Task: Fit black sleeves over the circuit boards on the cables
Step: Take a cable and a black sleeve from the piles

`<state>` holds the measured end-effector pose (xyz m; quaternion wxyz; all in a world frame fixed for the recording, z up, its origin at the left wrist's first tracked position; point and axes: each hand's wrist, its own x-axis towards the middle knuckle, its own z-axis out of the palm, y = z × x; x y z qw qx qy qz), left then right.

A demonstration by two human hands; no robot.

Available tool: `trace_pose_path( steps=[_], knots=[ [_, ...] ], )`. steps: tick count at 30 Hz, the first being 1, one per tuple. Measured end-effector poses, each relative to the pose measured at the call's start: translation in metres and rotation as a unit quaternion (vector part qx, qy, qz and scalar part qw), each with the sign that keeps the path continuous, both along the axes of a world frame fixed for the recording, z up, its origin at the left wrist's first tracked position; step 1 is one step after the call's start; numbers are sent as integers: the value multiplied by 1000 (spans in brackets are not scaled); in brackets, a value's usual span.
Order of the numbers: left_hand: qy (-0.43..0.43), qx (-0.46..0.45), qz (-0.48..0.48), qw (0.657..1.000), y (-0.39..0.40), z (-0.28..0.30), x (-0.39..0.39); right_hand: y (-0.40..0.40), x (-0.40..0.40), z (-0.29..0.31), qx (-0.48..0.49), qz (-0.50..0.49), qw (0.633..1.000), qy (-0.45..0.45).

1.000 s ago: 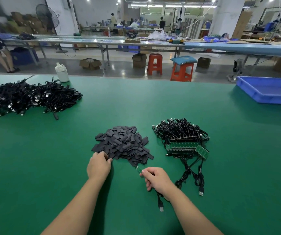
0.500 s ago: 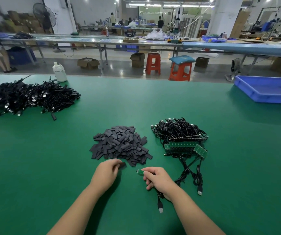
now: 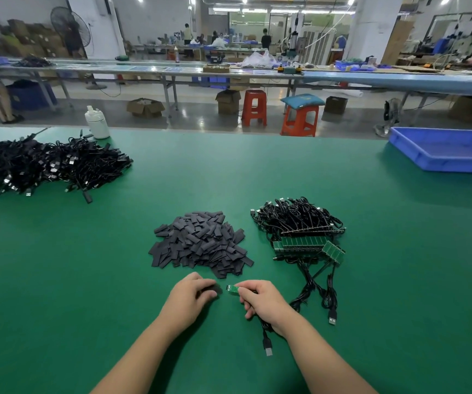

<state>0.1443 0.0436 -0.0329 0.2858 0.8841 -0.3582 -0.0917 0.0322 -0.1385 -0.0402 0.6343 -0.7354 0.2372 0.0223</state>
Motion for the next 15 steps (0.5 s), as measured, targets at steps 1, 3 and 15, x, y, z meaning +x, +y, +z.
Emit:
trace_pose_path(
  steps=[1,3,15],
  knots=[
    [32,-37,9,999,0,2,-2,0,0,0,0,0,1000,0],
    [74,-79,14,994,0,6,-5,1,0,0,3,1,1000,1],
    [77,-156,21,985,-5,8,-16,-2,-2,-5,19,8,1000,-19]
  ],
)
